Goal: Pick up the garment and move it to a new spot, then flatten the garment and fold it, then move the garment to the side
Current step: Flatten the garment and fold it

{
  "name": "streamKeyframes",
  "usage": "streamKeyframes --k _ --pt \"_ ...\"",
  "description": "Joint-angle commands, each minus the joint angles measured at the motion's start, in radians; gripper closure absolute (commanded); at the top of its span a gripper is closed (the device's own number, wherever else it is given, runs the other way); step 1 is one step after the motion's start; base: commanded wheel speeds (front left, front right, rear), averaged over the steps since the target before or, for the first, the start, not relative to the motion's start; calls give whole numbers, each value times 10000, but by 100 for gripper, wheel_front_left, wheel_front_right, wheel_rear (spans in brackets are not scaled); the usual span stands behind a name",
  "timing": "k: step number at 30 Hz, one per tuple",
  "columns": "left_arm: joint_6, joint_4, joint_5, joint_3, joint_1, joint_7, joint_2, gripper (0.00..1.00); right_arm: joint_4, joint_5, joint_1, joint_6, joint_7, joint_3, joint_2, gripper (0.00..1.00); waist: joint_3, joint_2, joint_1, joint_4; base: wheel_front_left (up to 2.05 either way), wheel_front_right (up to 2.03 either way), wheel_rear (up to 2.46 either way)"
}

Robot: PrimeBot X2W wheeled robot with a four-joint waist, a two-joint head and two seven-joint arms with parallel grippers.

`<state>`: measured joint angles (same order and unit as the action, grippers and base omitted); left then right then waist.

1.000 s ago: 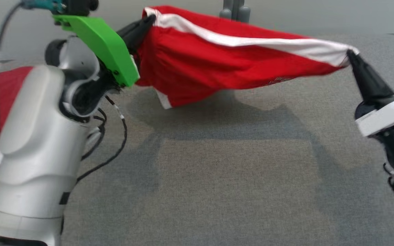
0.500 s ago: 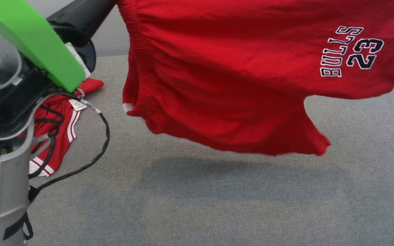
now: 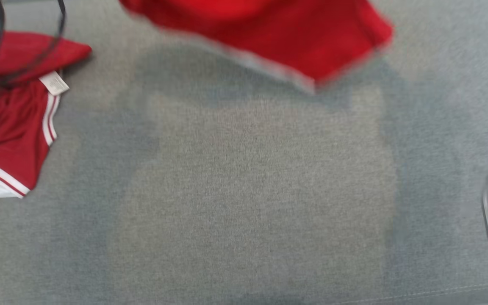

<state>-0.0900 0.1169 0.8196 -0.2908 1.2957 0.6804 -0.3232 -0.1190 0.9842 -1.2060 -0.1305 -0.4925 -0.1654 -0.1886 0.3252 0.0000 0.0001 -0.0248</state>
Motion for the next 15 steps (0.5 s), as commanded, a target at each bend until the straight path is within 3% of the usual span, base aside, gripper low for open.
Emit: streamKeyframes --k 1,5,8,11,15 --pt "325 764 -466 -59 776 -792 195 100 -775 -818 -1218 -4 369 -161 590 100 2290 0 -1 -1 0 0 0" --pt "1075 2461 -903 -33 1943 -2815 778 100 -2574 -2294 -3356 -4 1387 -522 1213 100 2992 0 -1 15 0 0 0" --pt "1654 3526 -781 -63 2117 -3772 1065 100 -3348 -2614 -3957 -4 1799 -349 1360 100 3145 0 -1 72 0 0 0" --pt "2072 4273 -565 -308 1581 -4555 1189 100 -3676 -2445 -3520 -4 1899 -72 1350 100 3015 0 -1 129 0 0 0" --pt "2212 4531 -109 -860 411 -5641 1005 100 -3380 -2049 -1973 -6 1832 332 1368 100 2739 0 -1 87 0 0 0"
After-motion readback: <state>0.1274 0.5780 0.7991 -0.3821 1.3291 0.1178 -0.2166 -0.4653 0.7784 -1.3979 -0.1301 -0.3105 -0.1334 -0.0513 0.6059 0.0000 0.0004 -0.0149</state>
